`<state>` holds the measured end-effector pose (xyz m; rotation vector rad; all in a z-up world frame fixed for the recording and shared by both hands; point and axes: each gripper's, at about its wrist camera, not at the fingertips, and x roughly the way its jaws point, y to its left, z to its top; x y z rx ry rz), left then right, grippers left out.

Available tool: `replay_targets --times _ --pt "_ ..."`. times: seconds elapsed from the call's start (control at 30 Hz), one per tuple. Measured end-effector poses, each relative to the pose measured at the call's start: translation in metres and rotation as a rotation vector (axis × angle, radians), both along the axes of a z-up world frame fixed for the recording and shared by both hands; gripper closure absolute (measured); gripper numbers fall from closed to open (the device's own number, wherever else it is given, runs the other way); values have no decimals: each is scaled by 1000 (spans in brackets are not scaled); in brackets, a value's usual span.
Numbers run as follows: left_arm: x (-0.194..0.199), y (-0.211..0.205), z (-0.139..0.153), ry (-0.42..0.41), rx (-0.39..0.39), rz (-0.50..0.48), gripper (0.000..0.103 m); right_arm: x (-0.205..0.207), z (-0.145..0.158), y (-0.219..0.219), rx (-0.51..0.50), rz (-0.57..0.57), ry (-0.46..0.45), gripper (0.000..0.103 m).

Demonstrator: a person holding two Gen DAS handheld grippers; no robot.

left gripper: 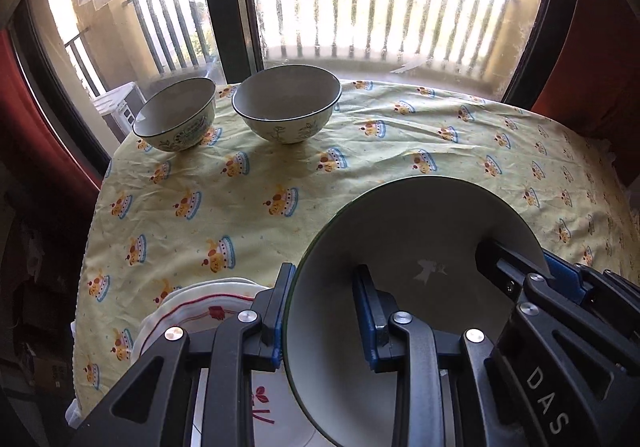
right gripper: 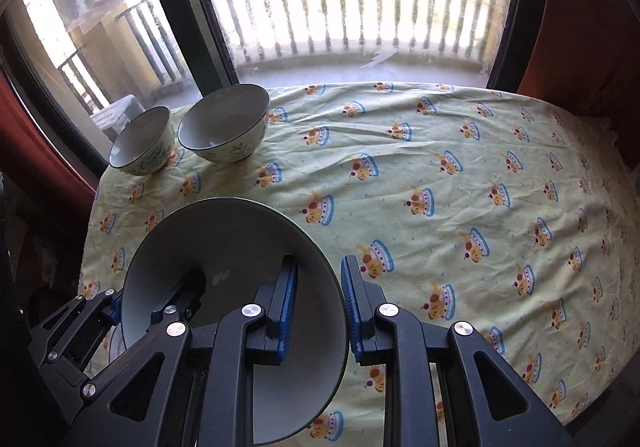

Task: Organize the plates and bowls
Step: 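Carry the white bowl beside the plate stack and lower it onto the cloth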

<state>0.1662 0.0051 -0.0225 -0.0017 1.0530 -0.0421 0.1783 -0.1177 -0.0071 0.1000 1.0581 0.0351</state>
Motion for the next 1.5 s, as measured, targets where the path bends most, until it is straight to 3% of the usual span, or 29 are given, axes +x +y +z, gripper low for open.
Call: replay_targets --times 0.3,0.7,0.97,1.33,1.43,1.47,1.5 --pt "-39 -45 -16 51 -5 44 75 -36 -14 -51 1 34 44 77" --pt "-65 -72 -50 121 -16 128 75 -54 -49 -82 9 92 120 77" --pt "-69 -75 -58 112 36 138 74 -56 -63 -80 -4 140 127 77" --pt "-69 -66 -57 133 32 190 74 -51 -63 -73 26 131 122 77" --pt "-71 -69 -58 168 44 170 69 -52 -65 -75 27 120 140 74" --pt "-72 -69 -58 170 47 173 67 -53 -66 -75 21 119 143 70" --pt "-74 -70 -58 171 42 171 66 -54 -66 -76 12 116 146 59"
